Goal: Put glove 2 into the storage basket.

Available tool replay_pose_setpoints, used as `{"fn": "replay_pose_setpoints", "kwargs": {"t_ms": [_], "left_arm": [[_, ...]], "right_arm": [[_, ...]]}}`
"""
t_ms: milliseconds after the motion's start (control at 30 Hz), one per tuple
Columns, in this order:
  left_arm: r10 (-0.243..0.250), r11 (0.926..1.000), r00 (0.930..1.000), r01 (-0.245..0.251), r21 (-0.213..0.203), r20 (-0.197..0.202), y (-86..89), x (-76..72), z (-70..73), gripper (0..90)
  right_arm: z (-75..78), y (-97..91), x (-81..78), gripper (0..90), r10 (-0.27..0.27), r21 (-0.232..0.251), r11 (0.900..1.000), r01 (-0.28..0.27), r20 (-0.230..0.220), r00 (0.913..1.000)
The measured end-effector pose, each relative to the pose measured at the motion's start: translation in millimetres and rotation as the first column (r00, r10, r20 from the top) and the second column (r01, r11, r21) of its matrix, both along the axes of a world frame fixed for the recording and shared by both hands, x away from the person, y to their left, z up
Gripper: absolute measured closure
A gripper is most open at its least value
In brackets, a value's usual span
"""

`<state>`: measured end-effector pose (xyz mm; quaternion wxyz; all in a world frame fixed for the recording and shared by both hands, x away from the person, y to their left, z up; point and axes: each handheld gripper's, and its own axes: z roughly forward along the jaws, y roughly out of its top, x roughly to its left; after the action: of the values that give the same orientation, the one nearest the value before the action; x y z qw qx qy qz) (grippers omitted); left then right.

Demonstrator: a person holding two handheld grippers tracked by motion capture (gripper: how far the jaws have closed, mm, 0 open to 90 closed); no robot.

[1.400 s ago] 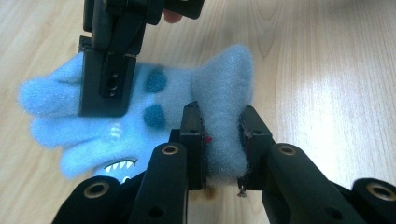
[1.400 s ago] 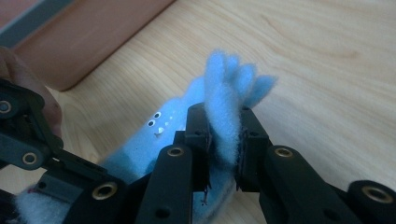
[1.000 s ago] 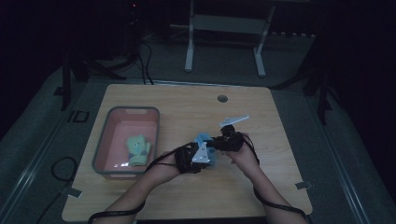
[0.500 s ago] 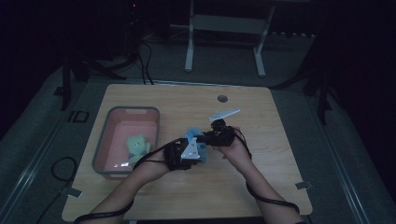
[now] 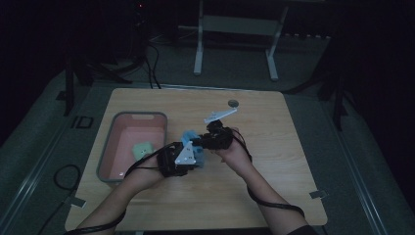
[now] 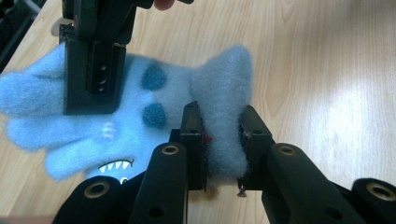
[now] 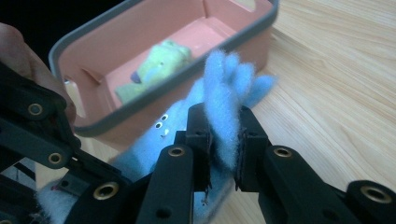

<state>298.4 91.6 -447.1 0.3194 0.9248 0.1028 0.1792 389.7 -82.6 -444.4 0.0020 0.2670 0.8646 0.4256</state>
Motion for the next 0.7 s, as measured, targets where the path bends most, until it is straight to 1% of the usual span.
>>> {"fn": "replay_pose_setpoints", "kwargs": {"t_ms": [33,67,133,167,200,233,267,367,400,433,467,500,533,567,600,633,667,700], "left_arm": [[0.0,1.0,1.0,0.0,0.0,0.0,0.0,0.0,0.0,76.8],[0.01,0.9999,1.0,-0.01,0.005,0.0,5.0,-0.2,1.6,76.9],[0.016,0.9999,0.9999,-0.016,0.005,0.001,7.4,-0.5,2.1,76.8],[0.024,0.9997,0.9997,-0.024,0.004,0.003,12.8,-0.7,3.5,76.8],[0.024,0.9997,0.9997,-0.024,0.004,0.003,12.8,-0.7,3.5,76.9],[0.036,0.9993,0.9993,-0.036,0.006,0.003,20.9,-1.3,5.7,76.8],[0.041,0.9992,0.9992,-0.041,0.004,0.004,24.7,-1.6,6.6,76.8],[0.054,0.9984,0.9986,-0.054,0.017,0.005,35.5,-2.9,9.0,76.8],[0.054,0.9984,0.9986,-0.054,0.017,0.005,35.5,-2.9,9.0,76.9],[0.058,0.9981,0.9983,-0.058,0.019,0.003,38.8,-3.1,9.5,76.9],[0.063,0.9978,0.998,-0.063,0.022,0.004,41.8,-3.6,9.6,76.8],[0.067,0.9974,0.9977,-0.067,0.027,0.006,45.0,-4.0,9.5,76.8],[0.071,0.9971,0.9975,-0.071,0.029,0.005,47.3,-4.3,9.3,76.8],[0.08,0.9962,0.9968,-0.08,0.032,0.005,54.9,-4.9,8.7,76.8],[0.089,0.9956,0.9961,-0.089,0.03,0.001,58.9,-5.2,8.0,76.9],[0.089,0.9956,0.9961,-0.089,0.03,0.001,58.9,-5.2,8.0,76.9],[0.106,0.994,0.9943,-0.106,0.024,0.002,67.3,-6.1,7.2,76.9],[0.106,0.994,0.9943,-0.106,0.024,0.002,67.3,-6.1,7.2,76.8]], "right_arm": [[0.0,0.0,0.0,79.1,0.0,0.0,1.0,0.0,0.0,1.0],[1.6,6.0,0.5,79.1,0.005,0.003,1.0,-0.005,0.002,1.0],[3.3,12.2,2.0,79.1,0.017,0.005,0.9998,-0.018,0.003,0.9998],[3.8,14.5,2.7,79.1,0.021,0.006,0.9998,-0.021,0.002,0.9998],[4.5,17.9,3.6,79.1,0.024,0.009,0.9997,-0.024,-0.002,0.9997],[5.1,22.0,4.9,79.1,0.031,0.014,0.9994,-0.031,0.0,0.9995],[5.6,25.5,5.4,79.1,0.035,0.018,0.9992,-0.035,-0.003,0.9994],[6.2,35.8,6.2,79.1,0.046,0.023,0.9987,-0.046,-0.001,0.999],[6.1,40.6,6.5,79.1,0.05,0.024,0.9985,-0.05,0.001,0.9987],[6.1,40.6,6.5,79.1,0.05,0.024,0.9985,-0.05,0.001,0.9987],[5.7,48.8,7.3,79.1,0.058,0.028,0.9979,-0.058,-0.005,0.9983],[5.9,53.1,7.3,79.1,0.06,0.027,0.9979,-0.059,-0.009,0.9982],[5.9,53.1,7.3,79.1,0.06,0.027,0.9979,-0.059,-0.009,0.9982],[6.3,61.9,7.8,79.1,0.068,0.025,0.9974,-0.068,-0.011,0.9976],[6.2,65.2,8.0,79.1,0.071,0.025,0.9972,-0.071,-0.006,0.9975],[6.2,65.2,8.0,79.1,0.071,0.025,0.9972,-0.071,-0.006,0.9975],[6.4,75.0,8.2,79.1,0.078,0.027,0.9966,-0.078,-0.011,0.9969],[6.3,78.2,8.5,79.1,0.079,0.029,0.9965,-0.078,-0.011,0.9968]]}}
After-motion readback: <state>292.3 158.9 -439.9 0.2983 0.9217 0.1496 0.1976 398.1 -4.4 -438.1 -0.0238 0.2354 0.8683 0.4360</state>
